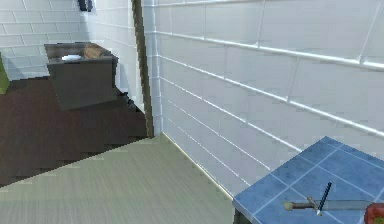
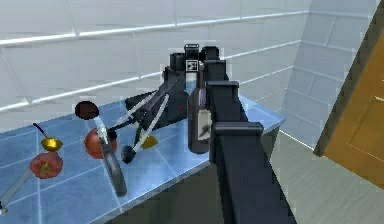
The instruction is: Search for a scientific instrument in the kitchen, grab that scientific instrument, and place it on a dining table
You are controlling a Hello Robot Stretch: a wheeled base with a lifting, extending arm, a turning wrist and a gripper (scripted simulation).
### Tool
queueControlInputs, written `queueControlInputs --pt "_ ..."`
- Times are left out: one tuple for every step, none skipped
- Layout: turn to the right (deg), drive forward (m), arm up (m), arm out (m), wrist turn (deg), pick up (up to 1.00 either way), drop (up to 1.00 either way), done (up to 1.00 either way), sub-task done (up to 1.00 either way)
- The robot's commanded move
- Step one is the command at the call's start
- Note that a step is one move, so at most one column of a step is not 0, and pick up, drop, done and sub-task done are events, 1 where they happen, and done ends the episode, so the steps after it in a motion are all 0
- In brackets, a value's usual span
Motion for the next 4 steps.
queueControlInputs --pt "0.0 0.00 0.00 0.00 45.0 0.00 0.00 0.00 0.00" --pt "0.0 0.00 0.00 0.00 45.0 0.00 0.00 0.00 0.00" --pt "0.0 0.00 0.00 0.00 3.0 0.00 0.00 0.00 0.00" --pt "0.0 0.00 -0.16 0.00 0.0 0.00 0.00 0.00 0.00"
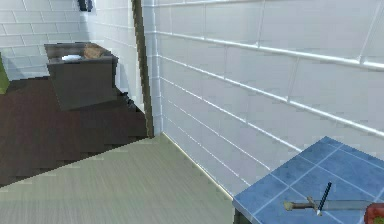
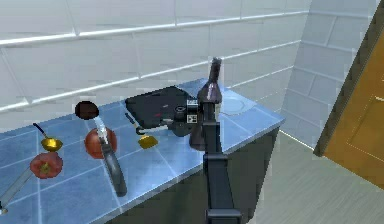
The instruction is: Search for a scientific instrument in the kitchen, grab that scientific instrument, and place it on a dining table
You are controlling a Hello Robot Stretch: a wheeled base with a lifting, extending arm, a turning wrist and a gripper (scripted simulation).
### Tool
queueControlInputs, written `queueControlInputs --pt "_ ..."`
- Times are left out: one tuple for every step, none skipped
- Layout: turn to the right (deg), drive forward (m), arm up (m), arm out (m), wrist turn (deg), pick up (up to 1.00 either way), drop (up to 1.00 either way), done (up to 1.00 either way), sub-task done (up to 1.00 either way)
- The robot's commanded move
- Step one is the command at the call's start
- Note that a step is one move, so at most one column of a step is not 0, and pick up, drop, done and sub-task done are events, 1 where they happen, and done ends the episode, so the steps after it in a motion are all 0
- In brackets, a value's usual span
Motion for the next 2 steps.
queueControlInputs --pt "0.0 0.00 0.00 0.00 0.0 1.00 0.00 0.00 0.00" --pt "0.0 0.00 0.10 0.00 0.0 0.00 0.00 0.00 0.00"
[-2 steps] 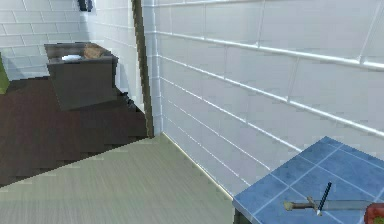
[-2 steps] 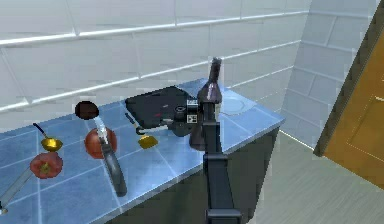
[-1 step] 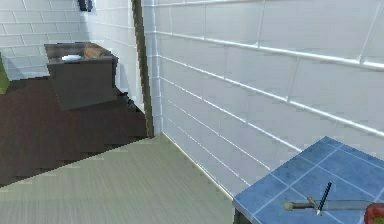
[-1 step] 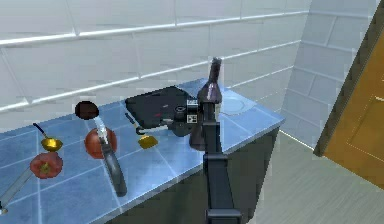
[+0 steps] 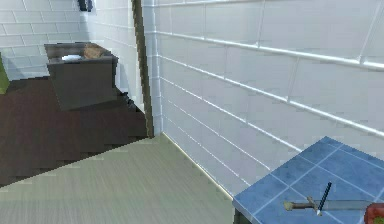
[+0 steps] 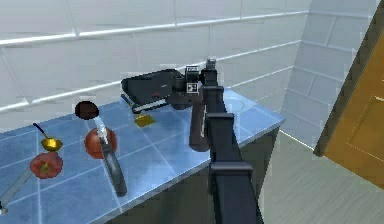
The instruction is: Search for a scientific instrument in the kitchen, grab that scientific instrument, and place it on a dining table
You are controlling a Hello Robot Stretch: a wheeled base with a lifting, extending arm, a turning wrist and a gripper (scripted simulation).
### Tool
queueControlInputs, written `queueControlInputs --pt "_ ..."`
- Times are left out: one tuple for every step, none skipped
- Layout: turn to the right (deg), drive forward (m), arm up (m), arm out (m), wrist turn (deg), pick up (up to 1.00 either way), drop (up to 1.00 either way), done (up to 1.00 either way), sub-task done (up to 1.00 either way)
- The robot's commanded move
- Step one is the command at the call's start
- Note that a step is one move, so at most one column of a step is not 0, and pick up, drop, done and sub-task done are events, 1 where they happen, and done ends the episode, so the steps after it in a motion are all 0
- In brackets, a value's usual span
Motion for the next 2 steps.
queueControlInputs --pt "0.0 0.00 0.06 0.00 0.0 0.00 0.00 0.00 0.00" --pt "0.0 0.00 0.00 0.00 -45.0 0.00 0.00 0.00 0.00"
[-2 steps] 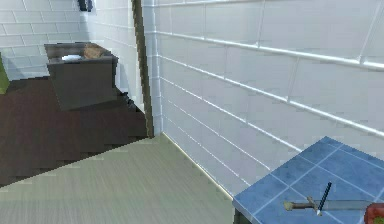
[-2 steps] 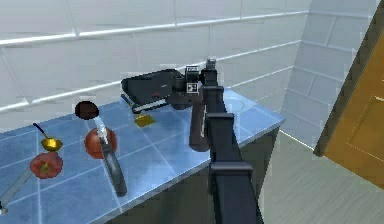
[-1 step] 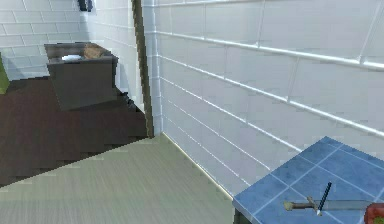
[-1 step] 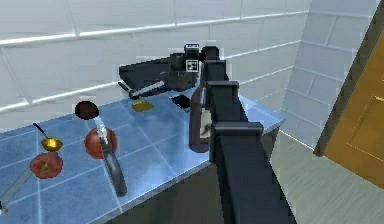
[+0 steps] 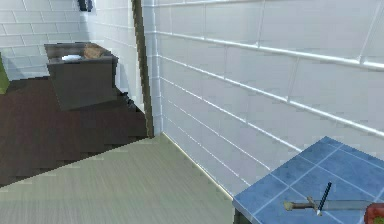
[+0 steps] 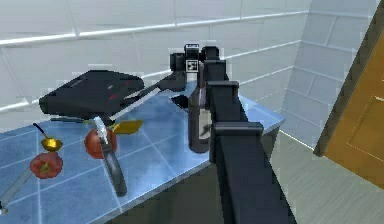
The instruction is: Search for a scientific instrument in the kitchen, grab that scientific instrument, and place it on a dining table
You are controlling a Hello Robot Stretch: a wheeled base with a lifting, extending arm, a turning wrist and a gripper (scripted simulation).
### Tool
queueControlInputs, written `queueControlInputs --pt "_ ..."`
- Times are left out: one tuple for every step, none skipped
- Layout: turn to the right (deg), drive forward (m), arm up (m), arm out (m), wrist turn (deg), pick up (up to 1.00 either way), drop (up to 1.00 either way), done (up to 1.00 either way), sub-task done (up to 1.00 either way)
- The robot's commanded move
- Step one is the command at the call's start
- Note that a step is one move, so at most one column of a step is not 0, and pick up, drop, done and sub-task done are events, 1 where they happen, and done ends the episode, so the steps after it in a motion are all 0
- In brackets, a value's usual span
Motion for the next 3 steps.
queueControlInputs --pt "0.0 0.00 0.00 0.00 -42.0 0.00 0.00 0.00 0.00" --pt "0.0 0.00 0.00 -0.40 0.0 0.00 0.00 0.00 0.00" --pt "-45.0 0.00 0.00 0.00 0.0 0.00 0.00 0.00 0.00"
